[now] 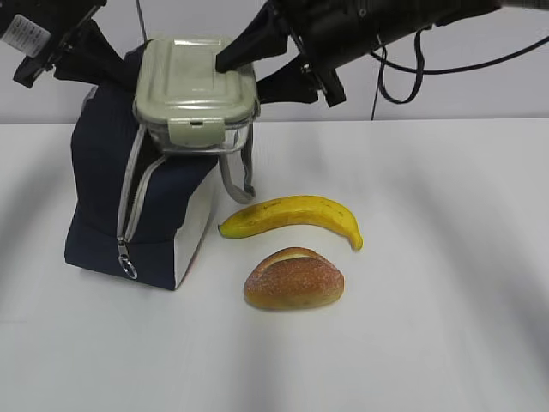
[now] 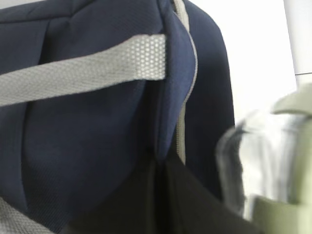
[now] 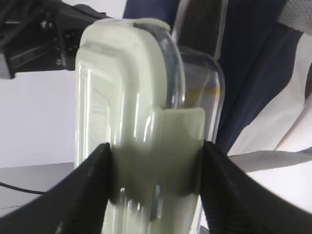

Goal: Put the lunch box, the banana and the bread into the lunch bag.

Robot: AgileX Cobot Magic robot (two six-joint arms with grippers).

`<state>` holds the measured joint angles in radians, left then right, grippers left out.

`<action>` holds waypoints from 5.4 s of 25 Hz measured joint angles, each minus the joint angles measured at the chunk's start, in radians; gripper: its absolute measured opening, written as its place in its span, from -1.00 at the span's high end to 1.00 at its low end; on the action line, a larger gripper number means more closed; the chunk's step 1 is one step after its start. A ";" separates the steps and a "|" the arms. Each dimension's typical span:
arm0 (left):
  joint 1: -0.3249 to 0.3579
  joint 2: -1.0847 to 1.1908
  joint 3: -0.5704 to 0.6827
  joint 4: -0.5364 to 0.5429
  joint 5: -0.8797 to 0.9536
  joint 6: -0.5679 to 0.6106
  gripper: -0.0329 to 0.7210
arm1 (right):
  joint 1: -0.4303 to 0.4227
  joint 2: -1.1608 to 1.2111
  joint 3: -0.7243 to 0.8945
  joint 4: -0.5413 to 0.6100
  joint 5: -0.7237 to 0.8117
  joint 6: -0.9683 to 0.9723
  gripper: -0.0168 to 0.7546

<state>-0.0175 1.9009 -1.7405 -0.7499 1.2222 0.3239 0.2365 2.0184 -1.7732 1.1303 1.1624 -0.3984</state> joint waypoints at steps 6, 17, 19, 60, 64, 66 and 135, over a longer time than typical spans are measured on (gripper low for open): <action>0.000 0.000 0.000 -0.001 -0.001 0.000 0.92 | 0.007 0.061 0.000 -0.039 -0.072 -0.006 -0.07; 0.000 0.000 0.000 -0.003 -0.003 0.000 0.92 | 0.052 0.069 -0.039 -0.206 -0.096 0.036 -0.07; 0.000 0.001 0.000 -0.003 -0.004 0.000 0.92 | 0.080 0.069 -0.077 -0.304 -0.098 0.093 -0.07; 0.000 0.018 -0.001 0.045 -0.012 0.001 0.92 | 0.271 0.420 -0.393 -0.221 -0.296 0.296 -0.53; 0.000 0.018 -0.001 0.045 -0.011 0.001 0.92 | 0.245 0.423 -0.462 -0.232 -0.166 0.288 -0.54; 0.000 0.018 -0.001 0.045 -0.010 0.001 0.92 | 0.223 0.423 -0.510 -0.263 -0.089 0.285 -0.55; 0.000 0.018 -0.001 0.047 0.000 0.001 0.92 | 0.111 0.265 -0.085 -0.936 -0.232 -0.641 -0.42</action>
<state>-0.0175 1.9189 -1.7414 -0.7030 1.2219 0.3250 0.3470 2.2838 -1.8577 0.1944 0.9304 -1.0395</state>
